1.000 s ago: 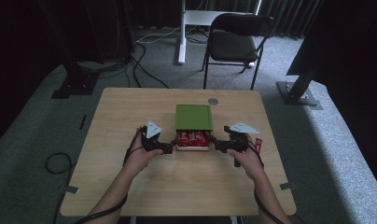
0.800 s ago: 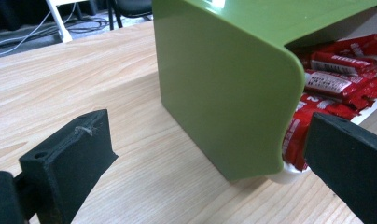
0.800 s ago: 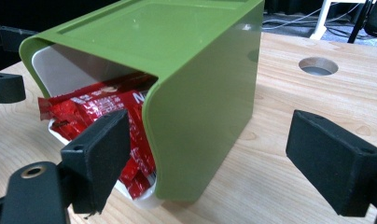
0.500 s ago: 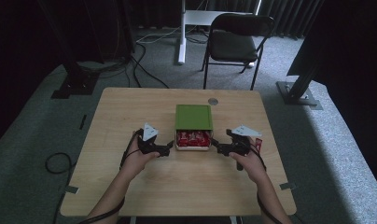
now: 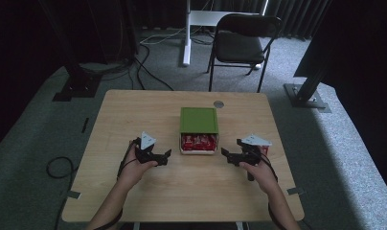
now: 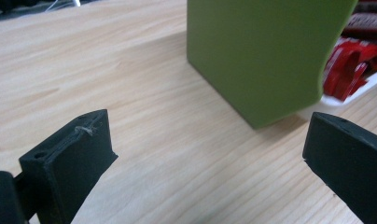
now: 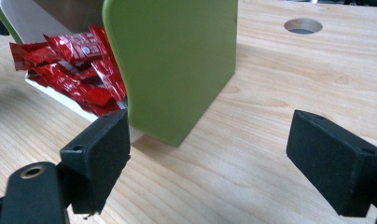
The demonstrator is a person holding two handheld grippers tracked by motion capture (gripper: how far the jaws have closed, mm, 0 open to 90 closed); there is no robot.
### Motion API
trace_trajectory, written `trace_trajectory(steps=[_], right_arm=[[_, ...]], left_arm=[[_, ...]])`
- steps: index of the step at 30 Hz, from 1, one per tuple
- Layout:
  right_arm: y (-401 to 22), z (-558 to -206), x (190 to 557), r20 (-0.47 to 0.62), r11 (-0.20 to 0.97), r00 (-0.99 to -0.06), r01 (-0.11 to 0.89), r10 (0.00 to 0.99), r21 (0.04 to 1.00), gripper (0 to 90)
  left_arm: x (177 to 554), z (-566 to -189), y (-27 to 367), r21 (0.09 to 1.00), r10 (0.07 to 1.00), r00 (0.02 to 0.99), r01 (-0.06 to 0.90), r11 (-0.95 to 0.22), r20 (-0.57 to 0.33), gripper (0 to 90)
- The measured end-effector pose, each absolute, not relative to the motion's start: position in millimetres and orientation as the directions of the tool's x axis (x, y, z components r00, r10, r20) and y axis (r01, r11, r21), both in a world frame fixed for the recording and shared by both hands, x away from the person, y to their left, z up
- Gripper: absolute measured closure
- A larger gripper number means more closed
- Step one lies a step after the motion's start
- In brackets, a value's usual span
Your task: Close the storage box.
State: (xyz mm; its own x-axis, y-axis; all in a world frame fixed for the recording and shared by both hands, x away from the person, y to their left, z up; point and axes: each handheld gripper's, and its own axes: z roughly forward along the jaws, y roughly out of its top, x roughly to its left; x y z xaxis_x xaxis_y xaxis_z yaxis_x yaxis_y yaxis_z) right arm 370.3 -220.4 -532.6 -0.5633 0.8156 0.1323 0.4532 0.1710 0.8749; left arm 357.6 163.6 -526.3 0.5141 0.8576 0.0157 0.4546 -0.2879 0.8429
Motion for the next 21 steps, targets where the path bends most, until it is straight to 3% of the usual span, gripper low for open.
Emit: trace_trajectory(steps=[21], right_arm=[[-233.0, -553.4, 352.6, 0.117, 0.213, -0.55, 0.499, 0.827, 0.84, 13.2]], left_arm=[[337.3, -540.7, 202.0, 0.811, 0.918, 0.397, 0.541, -0.223, -0.012, 2.2]])
